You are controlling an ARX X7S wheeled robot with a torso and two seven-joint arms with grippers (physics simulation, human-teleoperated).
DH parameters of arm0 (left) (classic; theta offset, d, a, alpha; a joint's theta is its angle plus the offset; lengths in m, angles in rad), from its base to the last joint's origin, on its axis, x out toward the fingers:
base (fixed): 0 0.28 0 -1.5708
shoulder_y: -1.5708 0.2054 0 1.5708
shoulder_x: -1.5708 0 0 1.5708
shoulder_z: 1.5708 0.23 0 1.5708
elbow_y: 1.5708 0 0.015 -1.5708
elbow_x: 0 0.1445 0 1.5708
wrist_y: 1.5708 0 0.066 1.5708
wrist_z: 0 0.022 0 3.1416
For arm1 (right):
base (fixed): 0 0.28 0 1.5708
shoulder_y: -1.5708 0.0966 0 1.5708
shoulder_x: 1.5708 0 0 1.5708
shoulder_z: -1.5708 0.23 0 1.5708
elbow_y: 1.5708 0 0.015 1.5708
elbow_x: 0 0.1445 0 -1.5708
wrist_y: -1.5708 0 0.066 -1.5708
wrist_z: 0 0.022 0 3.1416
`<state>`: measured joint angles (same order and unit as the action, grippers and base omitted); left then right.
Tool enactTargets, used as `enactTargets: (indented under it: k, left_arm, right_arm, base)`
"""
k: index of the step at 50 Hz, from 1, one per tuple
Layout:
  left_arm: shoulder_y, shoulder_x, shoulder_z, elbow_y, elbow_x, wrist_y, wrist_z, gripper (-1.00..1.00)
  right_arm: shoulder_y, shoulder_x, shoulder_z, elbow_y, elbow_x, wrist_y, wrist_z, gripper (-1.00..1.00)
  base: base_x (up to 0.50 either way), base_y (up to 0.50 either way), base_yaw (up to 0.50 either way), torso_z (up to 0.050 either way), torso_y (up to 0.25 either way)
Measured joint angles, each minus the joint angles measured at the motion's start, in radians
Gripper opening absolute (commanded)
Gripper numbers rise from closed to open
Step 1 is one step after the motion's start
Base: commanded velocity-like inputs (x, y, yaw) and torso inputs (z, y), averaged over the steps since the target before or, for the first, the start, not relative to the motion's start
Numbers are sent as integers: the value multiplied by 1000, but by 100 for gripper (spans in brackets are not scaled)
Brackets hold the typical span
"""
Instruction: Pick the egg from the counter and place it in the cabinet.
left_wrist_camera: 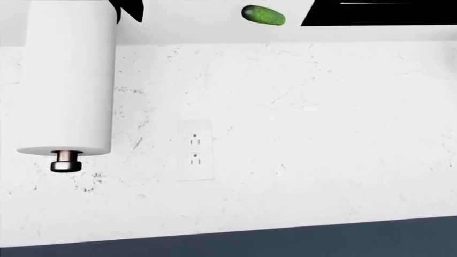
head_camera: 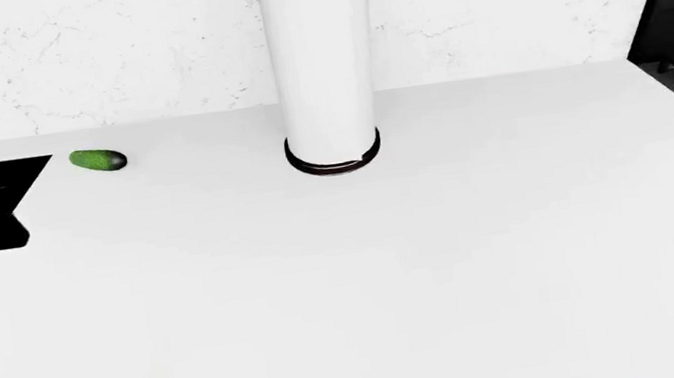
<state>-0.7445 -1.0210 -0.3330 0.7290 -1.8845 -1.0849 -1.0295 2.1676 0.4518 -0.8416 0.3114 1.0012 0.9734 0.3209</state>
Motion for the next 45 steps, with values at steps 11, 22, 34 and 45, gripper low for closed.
enactTargets:
  k: [11,22,34,45]
  left_arm:
    - [2,0,5,2,2,3,0,100]
    - [20,-6,-16,5,-2,6,2,100]
    - [30,-12,-28,10,-9,12,0,100]
    - [28,-14,-21,11,-9,17,-3,100]
  right_arm:
    - [34,-98,-59,261,-108,-115,-125,-100]
    - [90,-212,-95,542,-177,-215,-245,-100]
    - [140,-283,-81,701,-225,-202,-317,-100]
    - [154,-308,-45,729,-307,-170,-346,-100]
  base:
    - [0,0,0,0,0]
    - [0,0,0,0,0]
    - [0,0,0,0,0]
    - [1,0,0,0,0]
